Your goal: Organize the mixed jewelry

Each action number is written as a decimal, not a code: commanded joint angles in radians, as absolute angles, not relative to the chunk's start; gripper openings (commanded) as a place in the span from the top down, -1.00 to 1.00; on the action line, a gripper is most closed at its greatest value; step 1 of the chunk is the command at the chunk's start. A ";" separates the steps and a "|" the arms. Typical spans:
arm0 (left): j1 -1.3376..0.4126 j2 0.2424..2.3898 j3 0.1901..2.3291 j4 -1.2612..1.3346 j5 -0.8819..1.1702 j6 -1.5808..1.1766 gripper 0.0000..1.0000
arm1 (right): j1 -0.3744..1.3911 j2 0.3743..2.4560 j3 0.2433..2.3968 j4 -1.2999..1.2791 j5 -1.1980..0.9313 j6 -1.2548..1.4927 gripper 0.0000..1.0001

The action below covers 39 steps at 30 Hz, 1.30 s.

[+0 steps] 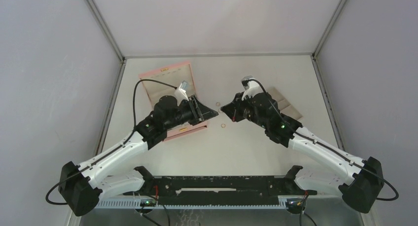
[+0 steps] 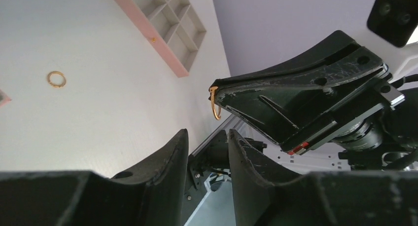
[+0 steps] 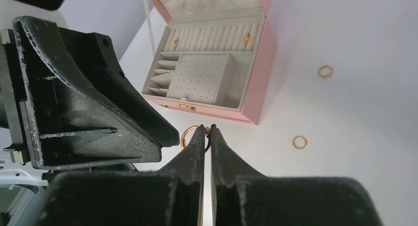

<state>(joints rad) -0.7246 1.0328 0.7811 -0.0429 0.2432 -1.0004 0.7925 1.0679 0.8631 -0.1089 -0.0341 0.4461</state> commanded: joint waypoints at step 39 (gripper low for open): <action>-0.658 1.044 0.754 0.115 0.459 -0.922 1.00 | 0.631 0.947 0.853 -0.062 -0.449 0.553 0.08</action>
<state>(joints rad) -0.7033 1.0851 0.7647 0.1028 0.3229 -1.0309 0.7235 0.9936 0.8490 -0.1085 -0.1818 0.5175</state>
